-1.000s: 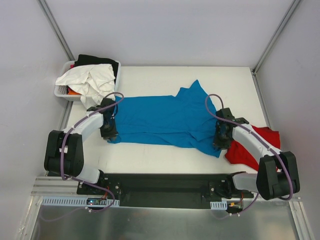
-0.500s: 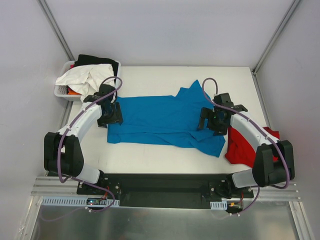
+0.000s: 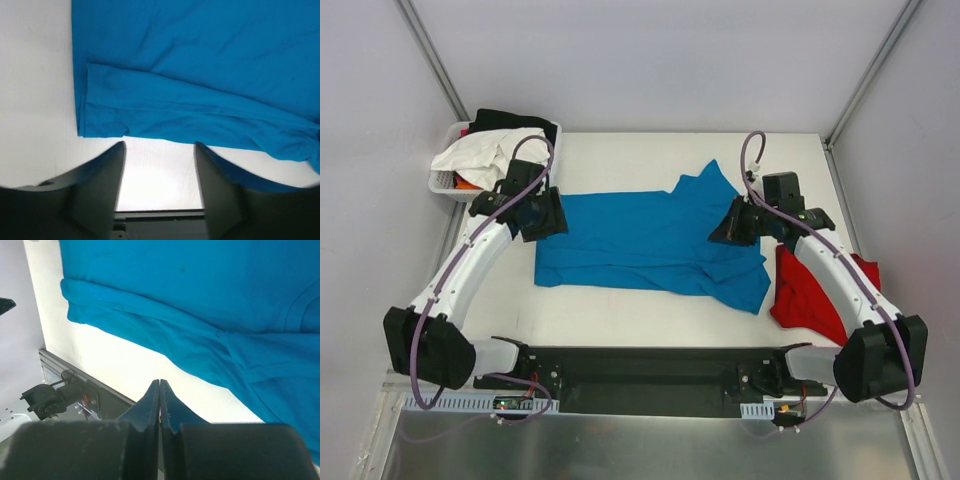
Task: Fold and stack the t-shirts
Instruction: Fold the tshirt
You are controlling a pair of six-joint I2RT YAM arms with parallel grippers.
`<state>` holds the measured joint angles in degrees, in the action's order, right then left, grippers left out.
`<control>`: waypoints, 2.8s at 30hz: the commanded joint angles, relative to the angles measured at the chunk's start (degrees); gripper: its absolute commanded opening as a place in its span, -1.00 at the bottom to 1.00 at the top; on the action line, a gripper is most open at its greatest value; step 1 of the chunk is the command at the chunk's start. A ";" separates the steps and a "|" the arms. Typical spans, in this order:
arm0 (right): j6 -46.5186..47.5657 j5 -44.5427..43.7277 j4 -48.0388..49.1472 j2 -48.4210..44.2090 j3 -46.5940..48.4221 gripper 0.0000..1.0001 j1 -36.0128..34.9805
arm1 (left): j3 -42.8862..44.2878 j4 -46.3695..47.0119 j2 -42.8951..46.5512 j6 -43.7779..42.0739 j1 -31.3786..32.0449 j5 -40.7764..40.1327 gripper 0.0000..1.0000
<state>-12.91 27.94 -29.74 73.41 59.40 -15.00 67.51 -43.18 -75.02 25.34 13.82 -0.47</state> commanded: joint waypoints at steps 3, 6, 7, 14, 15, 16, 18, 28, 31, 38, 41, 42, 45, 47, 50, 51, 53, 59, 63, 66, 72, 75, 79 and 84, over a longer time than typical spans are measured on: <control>4.81 -10.75 -12.60 -10.72 8.06 -0.55 -2.56 | 2.19 -1.38 11.80 2.78 0.15 2.85 -0.40; 6.66 -32.75 -18.16 -22.31 11.88 0.72 -6.18 | 2.46 -2.17 19.26 3.13 0.32 -0.31 -0.33; 6.75 -38.26 -18.25 -25.47 10.58 0.71 -6.26 | 2.02 -2.35 20.69 3.05 0.33 -1.80 -0.29; 5.26 -42.88 -26.41 -21.12 8.01 -0.98 -6.70 | 0.61 -11.83 20.80 3.30 0.33 -6.99 -0.25; 5.43 -44.71 -27.64 -20.68 8.36 -0.98 -7.57 | 0.52 -13.32 21.14 3.40 0.33 -7.78 -0.24; 5.61 -52.13 -29.66 -20.76 8.45 -0.98 -8.89 | 0.44 -14.03 21.32 3.57 0.33 -10.14 -0.22; 6.74 -60.43 -31.17 -21.46 7.84 -0.98 -12.41 | 0.43 -14.83 22.81 2.61 0.33 -13.23 -0.14; 7.98 -67.89 -37.33 -18.66 3.63 -0.98 -14.17 | 1.67 -21.95 21.15 -1.35 0.33 -32.32 0.29; 9.30 -58.13 -31.03 -18.38 -0.84 -0.98 -14.17 | -1.93 -21.60 18.60 0.22 0.33 -28.81 0.87; 9.30 -48.78 -22.04 -5.67 -1.83 0.33 -13.56 | -4.84 -11.68 8.51 -0.65 0.33 -13.95 0.99; 10.53 -44.83 -17.82 -1.10 0.01 0.73 -13.04 | -2.13 -9.03 1.67 -0.64 0.33 -11.93 0.85; 10.97 -42.73 -17.03 0.41 0.71 0.82 -12.60 | -1.33 -8.16 -0.19 -0.73 0.33 -11.66 0.54; 12.02 -41.58 -15.54 7.42 3.88 0.73 -11.63 | 1.22 -6.40 -5.91 -1.35 0.24 -10.35 0.37; 12.47 -40.43 -14.65 9.90 4.93 0.59 -11.28 | 3.23 -5.25 -9.15 -2.05 0.33 -9.12 0.43; 12.55 -39.90 -13.77 13.68 7.22 0.59 -11.19 | 5.17 -4.20 -11.63 -2.49 0.33 -7.62 0.44; 12.55 -39.55 -13.94 14.74 8.79 0.59 -11.19 | 5.53 -4.02 -12.07 -2.49 0.33 -7.36 0.44; 12.55 -38.76 -14.21 18.51 9.86 0.53 -11.10 | 6.58 -3.93 -13.30 -2.84 0.33 -6.57 0.44; 8.70 -33.57 -11.14 21.25 6.18 0.49 -11.54 | 8.08 -4.02 -14.45 -3.99 0.33 -4.63 0.45; 6.76 -31.29 -8.42 20.73 2.57 0.48 -12.06 | 8.26 -4.02 -14.62 -4.34 0.33 -3.93 0.44; 5.88 -31.02 -8.14 18.62 0.64 0.47 -12.50 | 8.78 -4.02 -14.89 -4.86 0.33 -3.92 0.44; 4.21 -30.93 -8.41 14.83 -1.65 0.47 -13.56 | 9.84 -4.37 -15.15 -5.13 0.24 -3.57 0.45; 4.64 -31.63 -7.79 16.67 -1.65 0.37 -13.65 | 9.58 -4.46 -15.24 -4.87 0.33 -3.22 0.45; 5.26 -32.25 -7.44 18.52 -0.51 -0.64 -13.65 | 8.35 -4.55 -13.93 -4.69 0.33 -3.39 0.46; 4.91 -31.20 -7.27 19.23 -0.24 -0.08 -13.82 | 6.42 -4.63 -11.82 -5.13 0.41 -4.89 0.48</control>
<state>-7.49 -3.64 -37.41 92.29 57.91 -28.42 75.18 -46.76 -89.78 21.30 13.91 -4.51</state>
